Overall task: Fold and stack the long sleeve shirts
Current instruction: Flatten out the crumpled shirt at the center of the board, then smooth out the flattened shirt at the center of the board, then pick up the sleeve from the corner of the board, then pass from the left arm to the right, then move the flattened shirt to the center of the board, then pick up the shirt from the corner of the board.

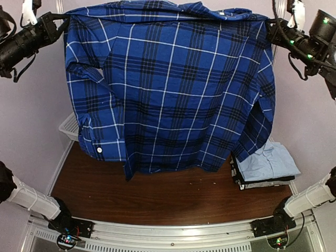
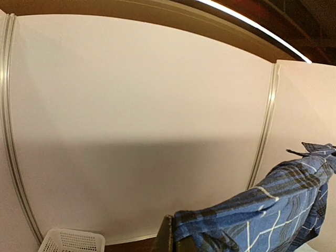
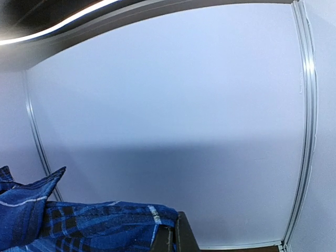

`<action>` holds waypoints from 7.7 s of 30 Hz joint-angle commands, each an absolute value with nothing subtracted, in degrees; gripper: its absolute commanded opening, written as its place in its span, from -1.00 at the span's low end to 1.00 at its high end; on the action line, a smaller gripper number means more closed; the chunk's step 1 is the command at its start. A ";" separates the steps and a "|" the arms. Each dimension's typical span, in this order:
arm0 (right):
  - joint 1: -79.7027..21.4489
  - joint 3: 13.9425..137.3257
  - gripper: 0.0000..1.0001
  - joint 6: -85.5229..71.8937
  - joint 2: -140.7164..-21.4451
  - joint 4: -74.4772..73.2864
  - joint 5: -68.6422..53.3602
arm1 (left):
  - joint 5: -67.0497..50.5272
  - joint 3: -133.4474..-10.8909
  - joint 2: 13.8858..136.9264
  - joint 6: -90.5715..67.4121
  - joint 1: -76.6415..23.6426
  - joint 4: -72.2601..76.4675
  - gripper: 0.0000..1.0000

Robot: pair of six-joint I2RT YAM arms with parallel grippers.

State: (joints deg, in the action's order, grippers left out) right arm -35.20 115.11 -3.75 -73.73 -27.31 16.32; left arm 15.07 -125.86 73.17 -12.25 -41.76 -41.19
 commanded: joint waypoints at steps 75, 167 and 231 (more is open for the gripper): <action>-42.23 83.75 0.29 -23.56 -123.65 -12.64 7.13 | -3.08 -27.24 65.14 -56.33 -31.46 -32.56 -0.12; -48.46 74.12 -1.00 -34.18 -109.11 6.52 -8.81 | -21.07 -80.03 90.49 -39.92 -31.64 -29.10 -0.30; -30.09 100.38 -1.00 -26.03 -123.84 -16.37 -12.51 | -5.62 -52.04 84.64 -42.57 -31.21 -28.99 -0.32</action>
State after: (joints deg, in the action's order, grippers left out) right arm -30.09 99.29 -25.82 -128.49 -16.93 -10.50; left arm -8.10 -58.30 88.79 -40.27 -29.21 -25.82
